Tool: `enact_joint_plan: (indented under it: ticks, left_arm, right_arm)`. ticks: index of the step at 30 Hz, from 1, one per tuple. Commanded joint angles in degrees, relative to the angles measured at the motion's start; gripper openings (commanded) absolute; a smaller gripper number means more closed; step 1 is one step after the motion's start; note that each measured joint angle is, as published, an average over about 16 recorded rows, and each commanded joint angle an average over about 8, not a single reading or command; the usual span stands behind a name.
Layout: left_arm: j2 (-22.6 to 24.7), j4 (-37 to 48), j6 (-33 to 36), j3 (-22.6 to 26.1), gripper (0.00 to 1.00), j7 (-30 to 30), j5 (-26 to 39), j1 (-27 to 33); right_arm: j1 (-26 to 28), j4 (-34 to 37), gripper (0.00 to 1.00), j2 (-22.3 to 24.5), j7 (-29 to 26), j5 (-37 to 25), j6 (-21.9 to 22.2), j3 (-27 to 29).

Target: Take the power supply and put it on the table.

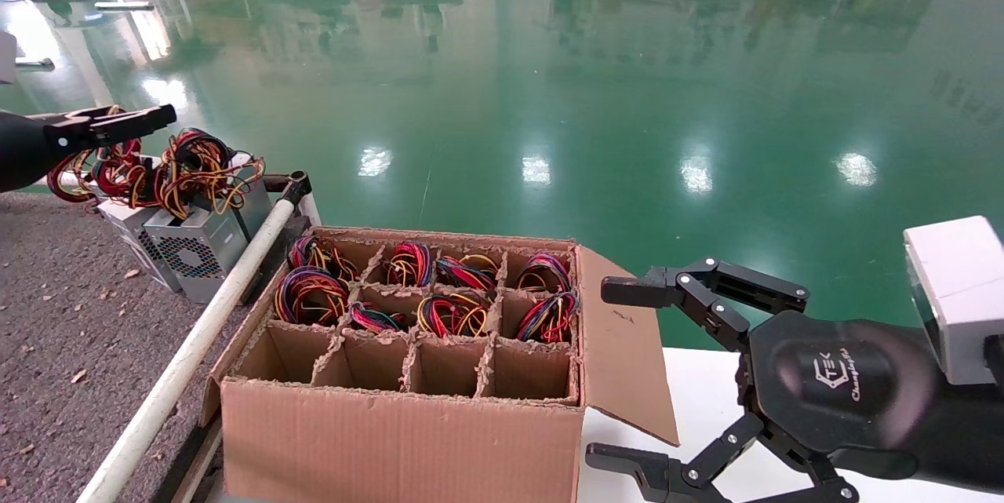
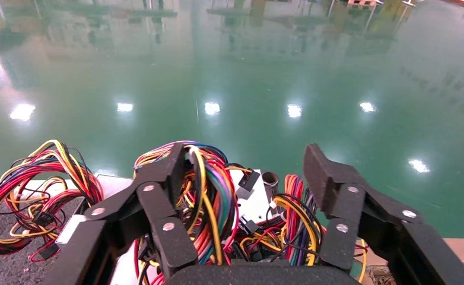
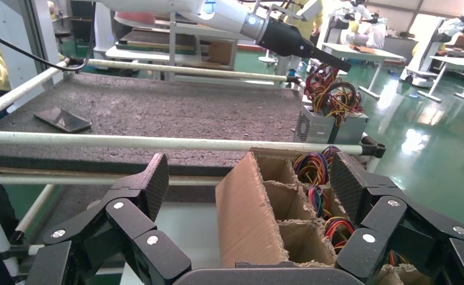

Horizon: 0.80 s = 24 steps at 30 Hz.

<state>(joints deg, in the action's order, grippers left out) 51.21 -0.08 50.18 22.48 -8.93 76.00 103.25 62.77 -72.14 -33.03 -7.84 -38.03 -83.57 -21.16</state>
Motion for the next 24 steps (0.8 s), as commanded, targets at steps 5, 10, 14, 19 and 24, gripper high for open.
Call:
enact_joint_plan:
  ticks: [5,10,14,19,24]
  left_arm:
    - [0.02,0.01,-0.09,-0.02,1.0,0.01,-0.01,0.01]
    - [0.05,-0.27,-0.01,-0.08,1.0,0.24,-0.1,0.12]
    - [0.11,-1.12,-0.02,-0.39,1.0,1.08,-0.53,0.22]
    - [0.27,-2.51,-0.31,-0.96,1.0,2.41,-1.32,0.31]
    - [0.54,-3.91,0.1,-2.36,1.0,3.19,-3.34,0.32]
  right_arm:
    - [0.0,0.0,1.0,0.0,0.0,0.0,0.0,0.0]
    - [0.0,0.0,1.0,0.0,0.0,0.0,0.0,0.0]
    - [0.0,0.01,1.0,0.0,0.0,0.0,0.0,0.0]
    - [0.0,0.01,1.0,0.0,0.01,0.0,0.0,-0.01]
    - [0.0,0.01,1.0,0.0,0.01,0.0,0.0,-0.01]
